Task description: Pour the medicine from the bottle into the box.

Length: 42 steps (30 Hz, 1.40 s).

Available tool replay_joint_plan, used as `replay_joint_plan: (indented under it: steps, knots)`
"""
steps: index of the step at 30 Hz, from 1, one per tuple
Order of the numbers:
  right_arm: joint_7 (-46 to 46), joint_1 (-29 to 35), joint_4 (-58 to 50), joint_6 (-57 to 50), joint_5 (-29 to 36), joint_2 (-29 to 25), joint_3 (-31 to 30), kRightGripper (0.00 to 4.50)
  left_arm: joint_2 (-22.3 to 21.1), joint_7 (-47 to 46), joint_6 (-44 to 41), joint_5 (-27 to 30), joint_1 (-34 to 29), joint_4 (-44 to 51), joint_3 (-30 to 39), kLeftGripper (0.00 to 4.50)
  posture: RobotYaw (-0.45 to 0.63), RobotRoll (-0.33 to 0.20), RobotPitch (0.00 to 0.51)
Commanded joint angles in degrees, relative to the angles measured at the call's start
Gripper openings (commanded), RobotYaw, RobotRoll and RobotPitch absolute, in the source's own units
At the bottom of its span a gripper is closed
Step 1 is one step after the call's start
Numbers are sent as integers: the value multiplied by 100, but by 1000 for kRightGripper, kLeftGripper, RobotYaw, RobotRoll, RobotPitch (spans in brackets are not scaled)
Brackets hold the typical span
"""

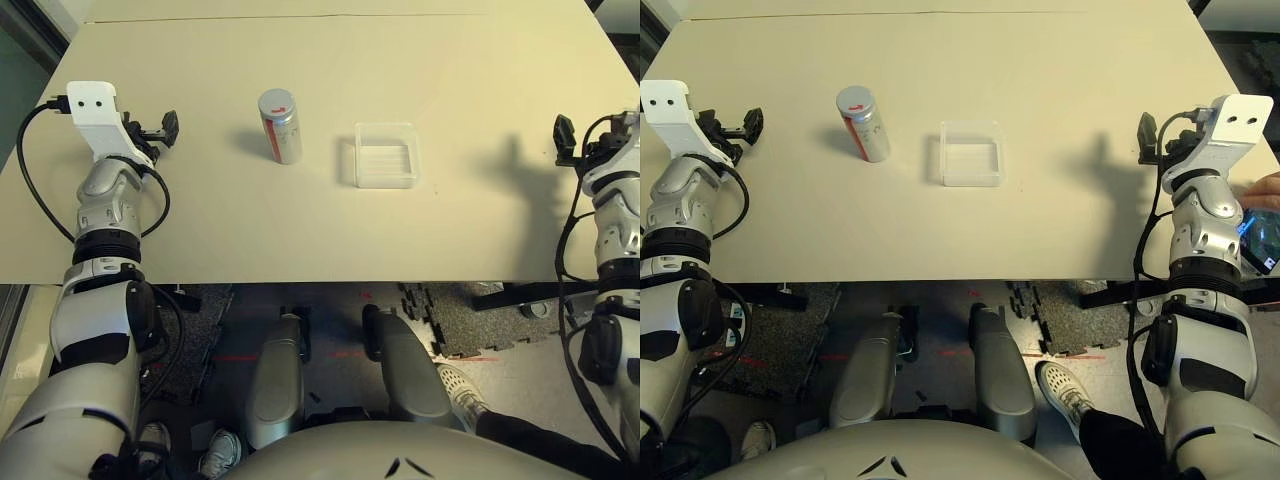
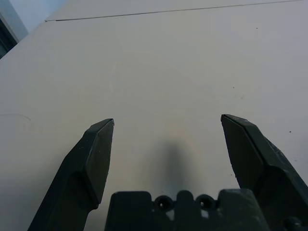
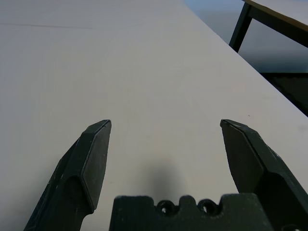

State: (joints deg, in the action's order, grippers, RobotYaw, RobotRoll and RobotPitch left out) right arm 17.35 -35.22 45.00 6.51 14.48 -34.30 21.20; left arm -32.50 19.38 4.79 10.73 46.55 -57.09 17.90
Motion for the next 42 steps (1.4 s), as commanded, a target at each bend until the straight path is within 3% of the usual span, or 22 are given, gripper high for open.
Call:
replay_joint_plan:
  steps: [1, 10, 13, 20, 26, 31, 35, 42]
  knots:
    - [-14, 30, 81, 61, 23, -84, 112, 4500, 0, -31, 43, 8, -38, -102, 26, 4461, 10, 0, 231]
    - [26, 124, -55, 11, 58, -127, 128, 4500, 94, 253, -19, -35, 141, -125, -141, 4461, -10, 0, 228]
    - [182, 209, -340, -236, 112, -154, 74, 4500, 66, 782, -341, 66, 136, 191, -253, 4461, -9, 0, 224]
    - [1111, 607, -1803, -1667, 322, -347, -291, 4500, -561, 2699, -2307, 668, -549, 2083, -492, 4461, 25, 0, 222]
    - [1722, 813, -2988, -2807, 440, -611, -633, 4500, -1212, 3399, -3580, 1165, -1197, 3739, -508, 4461, 49, 0, 220]
    - [2185, 933, -3921, -3694, 726, -699, -884, 4500, -1407, 3824, -4390, 1603, -1628, 5001, -763, 4461, 48, 0, 216]
    - [2298, 935, -4417, -4166, 893, -663, -998, 4500, -1334, 3890, -4395, 1536, -1649, 5237, -1013, 4461, 31, 0, 214]
    - [2307, 858, -4762, -4477, 938, -578, -1148, 4500, -767, 3780, -3487, 1093, -1133, 4245, -1385, 4461, -20, 0, 212]
